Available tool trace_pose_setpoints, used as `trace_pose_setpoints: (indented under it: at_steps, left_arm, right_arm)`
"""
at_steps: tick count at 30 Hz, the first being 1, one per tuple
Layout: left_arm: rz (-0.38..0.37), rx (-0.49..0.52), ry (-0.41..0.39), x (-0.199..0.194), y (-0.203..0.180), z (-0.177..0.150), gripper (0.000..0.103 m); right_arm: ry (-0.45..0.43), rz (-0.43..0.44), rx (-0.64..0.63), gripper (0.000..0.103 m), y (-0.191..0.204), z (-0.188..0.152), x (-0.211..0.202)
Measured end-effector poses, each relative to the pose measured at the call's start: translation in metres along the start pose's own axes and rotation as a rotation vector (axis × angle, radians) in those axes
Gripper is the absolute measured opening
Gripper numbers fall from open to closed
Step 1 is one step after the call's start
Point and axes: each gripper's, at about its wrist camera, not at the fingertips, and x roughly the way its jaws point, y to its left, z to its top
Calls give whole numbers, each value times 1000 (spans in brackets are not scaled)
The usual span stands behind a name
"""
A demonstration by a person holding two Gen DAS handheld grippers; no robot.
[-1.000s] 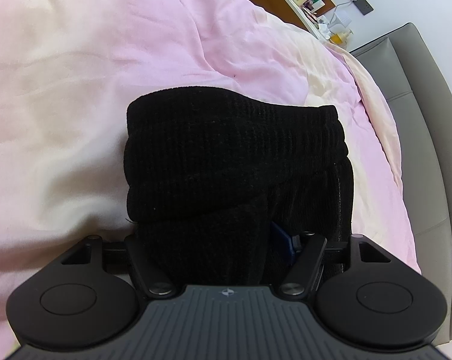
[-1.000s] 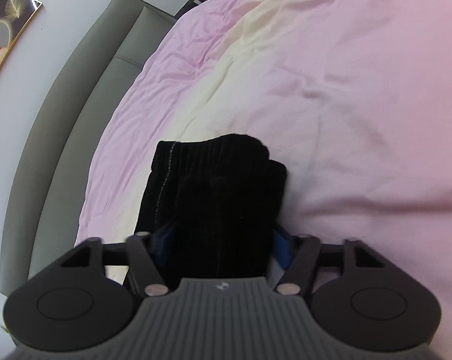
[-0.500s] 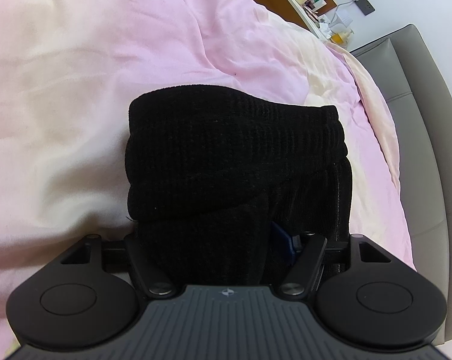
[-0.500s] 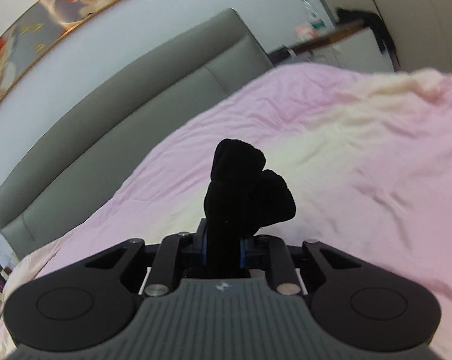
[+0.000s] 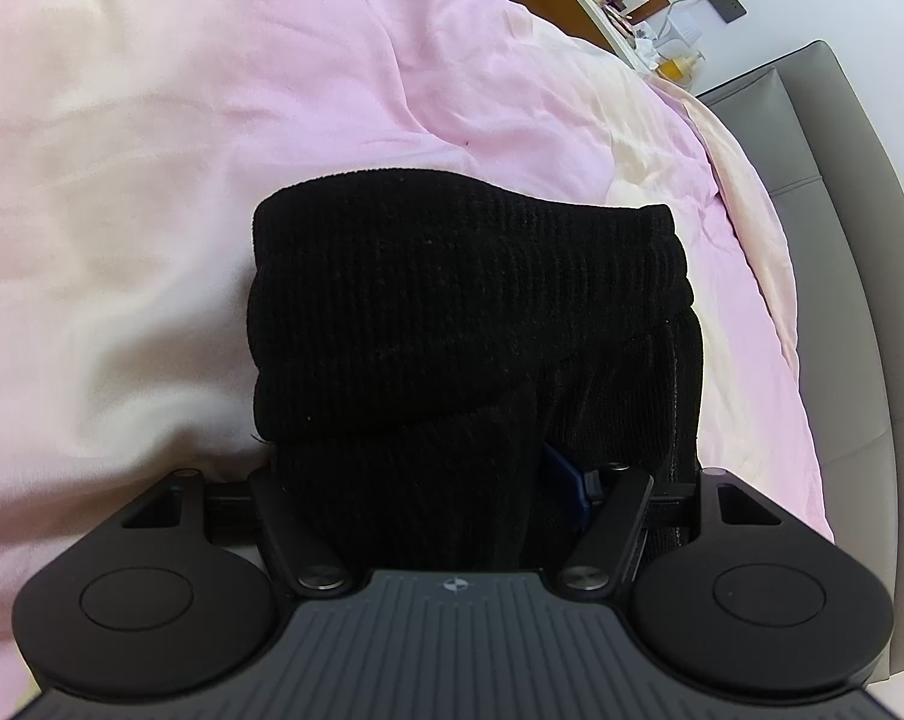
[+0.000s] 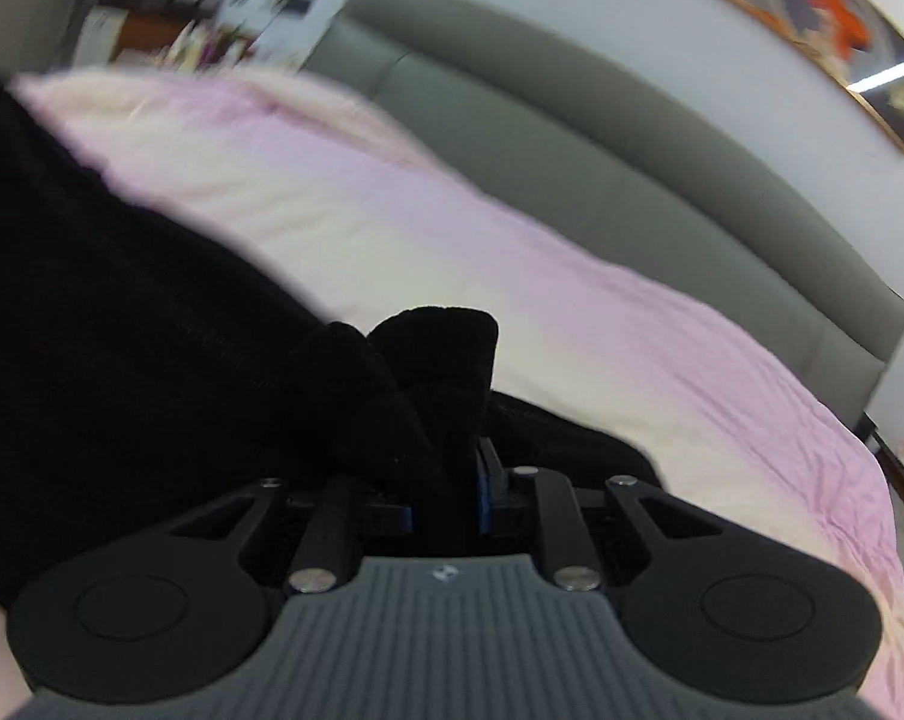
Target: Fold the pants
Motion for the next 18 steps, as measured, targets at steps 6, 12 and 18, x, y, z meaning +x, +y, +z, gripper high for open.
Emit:
trace_pose_setpoints:
  at_steps: [6, 12, 18]
  left_arm:
    - [-6, -11, 8, 1, 2, -1, 76]
    - [-11, -21, 14, 2, 2, 0, 76]
    - [-13, -22, 15, 2, 3, 0, 76]
  right_arm:
    - [101, 34, -293, 34, 21, -16, 4]
    - [146, 323, -168, 40, -34, 24, -27]
    - [80, 267, 388, 18, -108, 45, 1]
